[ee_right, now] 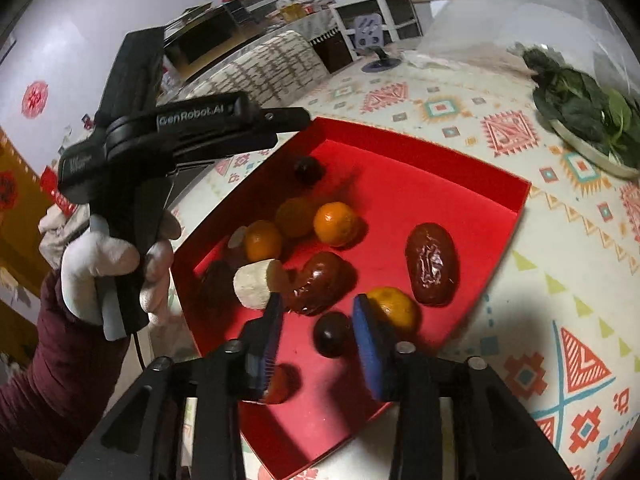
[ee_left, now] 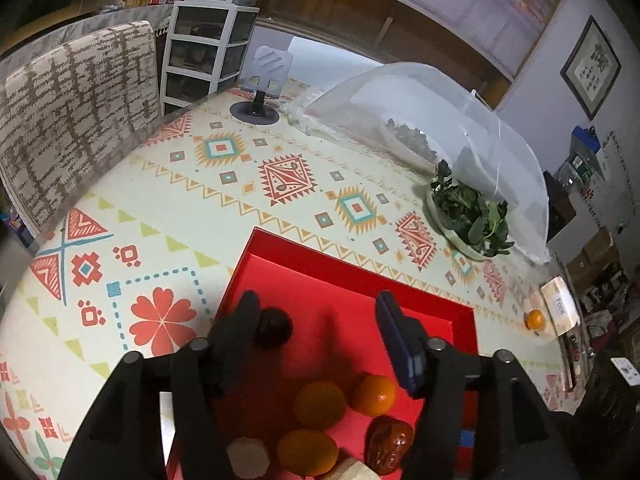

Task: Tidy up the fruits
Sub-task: 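Lower both plums into the red tray and open both tools, then grasp a white chunk with the right tool while the left approaches an orange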

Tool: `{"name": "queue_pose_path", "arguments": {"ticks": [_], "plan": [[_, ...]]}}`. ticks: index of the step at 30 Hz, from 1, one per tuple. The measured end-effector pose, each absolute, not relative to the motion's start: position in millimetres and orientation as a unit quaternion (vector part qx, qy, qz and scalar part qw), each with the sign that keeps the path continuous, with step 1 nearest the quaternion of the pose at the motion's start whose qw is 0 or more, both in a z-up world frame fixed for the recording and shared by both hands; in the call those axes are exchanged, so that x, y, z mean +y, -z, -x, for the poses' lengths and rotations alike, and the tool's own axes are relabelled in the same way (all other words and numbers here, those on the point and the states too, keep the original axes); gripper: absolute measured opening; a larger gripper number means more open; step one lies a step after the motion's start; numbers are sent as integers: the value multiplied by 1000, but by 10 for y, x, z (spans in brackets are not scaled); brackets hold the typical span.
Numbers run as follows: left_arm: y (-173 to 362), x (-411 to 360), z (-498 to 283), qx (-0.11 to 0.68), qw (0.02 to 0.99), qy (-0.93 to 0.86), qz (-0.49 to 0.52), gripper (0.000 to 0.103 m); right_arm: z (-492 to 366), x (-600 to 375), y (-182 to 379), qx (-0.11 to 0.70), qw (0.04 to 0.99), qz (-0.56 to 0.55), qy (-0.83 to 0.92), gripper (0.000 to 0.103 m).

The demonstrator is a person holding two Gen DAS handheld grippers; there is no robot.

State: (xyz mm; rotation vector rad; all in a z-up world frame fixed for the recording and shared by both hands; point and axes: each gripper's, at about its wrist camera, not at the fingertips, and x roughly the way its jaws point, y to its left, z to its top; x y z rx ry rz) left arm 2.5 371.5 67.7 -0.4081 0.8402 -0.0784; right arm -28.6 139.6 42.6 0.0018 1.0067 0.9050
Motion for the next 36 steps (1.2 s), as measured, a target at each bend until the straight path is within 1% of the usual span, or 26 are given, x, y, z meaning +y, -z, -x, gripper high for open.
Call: {"name": "queue_pose_path", "arguments": {"ticks": [1,2,3,5,9,12,15,16,20,24,27,33,36], "plan": [[-687,3716,-29,405,891,44,201,60,299,1383,-444,459,783,2,-420,53],[-689,3708,-26,407,889,51,204,60,295,1362,-467,452,786,2,-421,60],[-684,3690,-27,410,886,58,207,60,291,1335,-491,446,790,0,-421,62],[-646,3593,-46,424,883,60,191,60,245,1265,-529,436,799,-7,-414,62],[-536,3172,-117,459,882,64,83,60,141,1070,-551,427,812,-33,-396,62],[-458,2970,-180,482,873,68,29,60,76,909,-561,422,819,-56,-384,62],[-355,2952,-204,499,865,46,-4,62,17,787,-581,419,824,-73,-375,62],[-352,2977,-201,497,867,42,-6,65,11,759,-589,417,825,-75,-373,62],[-380,3107,-196,496,868,-3,-26,65,-5,612,-645,407,833,-89,-364,62],[-294,3279,-203,509,860,-19,-15,65,-47,517,-670,400,838,-102,-357,63],[-303,3410,-160,508,861,-9,28,65,-71,449,-682,398,841,-109,-351,63],[-529,3734,-53,473,870,-7,140,65,-108,204,-828,387,853,-123,-328,63],[-671,3857,61,450,875,-22,176,66,-93,-22,-928,377,866,-119,-308,64]]}}
